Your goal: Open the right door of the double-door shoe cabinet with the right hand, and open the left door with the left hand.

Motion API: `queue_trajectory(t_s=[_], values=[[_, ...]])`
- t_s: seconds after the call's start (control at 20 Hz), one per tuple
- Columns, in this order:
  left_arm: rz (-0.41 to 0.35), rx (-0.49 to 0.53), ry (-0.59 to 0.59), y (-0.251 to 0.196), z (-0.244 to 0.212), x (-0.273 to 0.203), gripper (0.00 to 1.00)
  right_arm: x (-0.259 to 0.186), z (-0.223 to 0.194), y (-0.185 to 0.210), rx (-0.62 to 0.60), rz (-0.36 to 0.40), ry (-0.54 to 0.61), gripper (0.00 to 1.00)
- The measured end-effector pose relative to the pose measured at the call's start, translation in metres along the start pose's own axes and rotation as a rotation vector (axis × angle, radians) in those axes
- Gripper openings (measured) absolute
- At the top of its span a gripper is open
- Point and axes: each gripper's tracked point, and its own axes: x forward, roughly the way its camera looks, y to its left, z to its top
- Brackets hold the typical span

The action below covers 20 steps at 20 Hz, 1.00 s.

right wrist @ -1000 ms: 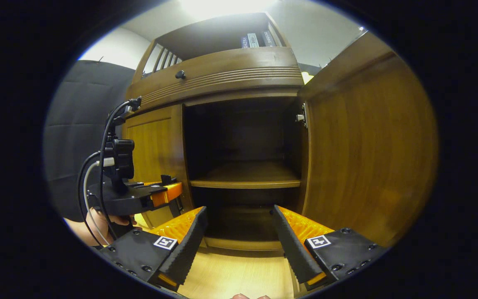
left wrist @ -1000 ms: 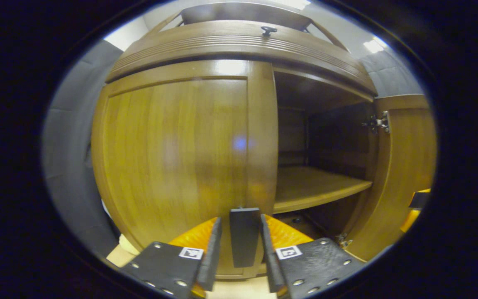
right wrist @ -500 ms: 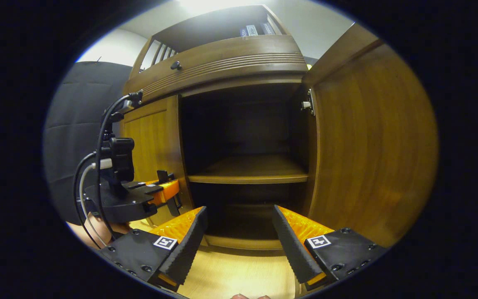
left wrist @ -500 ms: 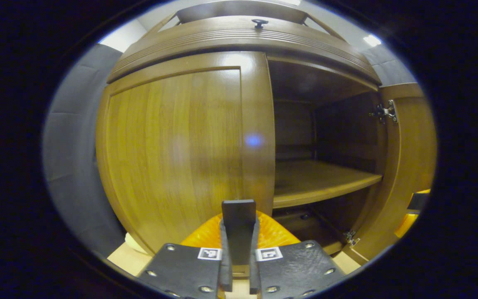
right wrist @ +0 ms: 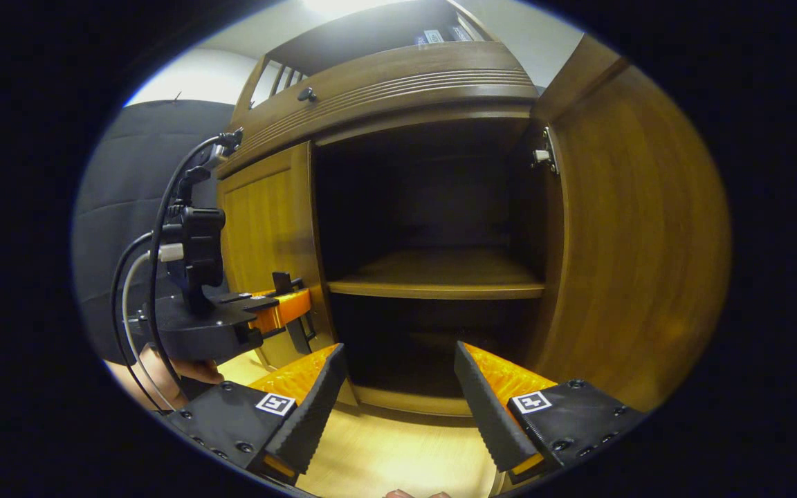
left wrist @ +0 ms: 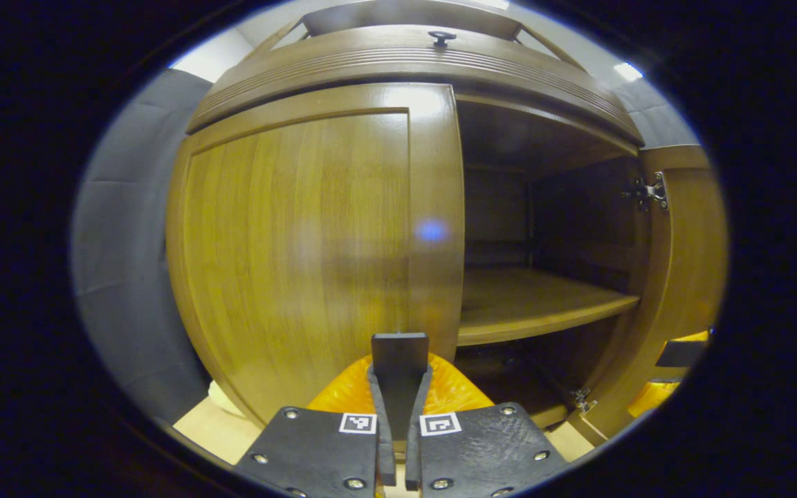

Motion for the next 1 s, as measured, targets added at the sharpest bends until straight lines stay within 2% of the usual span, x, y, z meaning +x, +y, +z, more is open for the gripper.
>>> queue_trajectory(t_s=[0.25,0.45,0.5,0.65,0.7,0.75,0.8,0.85,1.0], values=[[0.002,-0.002,-0.005,0.005,-0.002,-0.024,0.08,0.002,0.007,0.0,0.0,0.001,-0.019,0.94],[-0.016,-0.006,0.003,0.011,-0.004,-0.042,0.09,0.001,0.003,-0.003,0.043,-0.043,0.011,0.98],[-0.022,-0.006,0.002,0.012,-0.005,-0.046,0.09,-0.001,0.002,-0.002,0.052,-0.055,0.012,0.93],[-0.042,-0.004,0.001,0.017,-0.007,-0.06,0.09,-0.01,0.0,0.0,0.058,-0.095,0.01,0.92],[-0.052,-0.005,0.002,0.018,-0.007,-0.064,0.09,-0.013,0.0,0.0,0.058,-0.11,0.009,0.98],[-0.061,-0.002,0.0,0.018,-0.007,-0.069,0.09,-0.017,0.0,0.002,0.06,-0.125,0.009,0.92],[-0.068,0.007,-0.002,0.021,-0.007,-0.075,0.09,-0.019,0.0,0.004,0.064,-0.136,0.011,0.92],[-0.074,0.016,-0.003,0.025,-0.009,-0.083,0.08,-0.022,0.0,0.007,0.066,-0.149,0.014,0.98],[-0.092,0.007,-0.008,0.034,-0.013,-0.103,0.08,-0.041,-0.004,0.011,0.04,-0.199,0.012,0.98]])
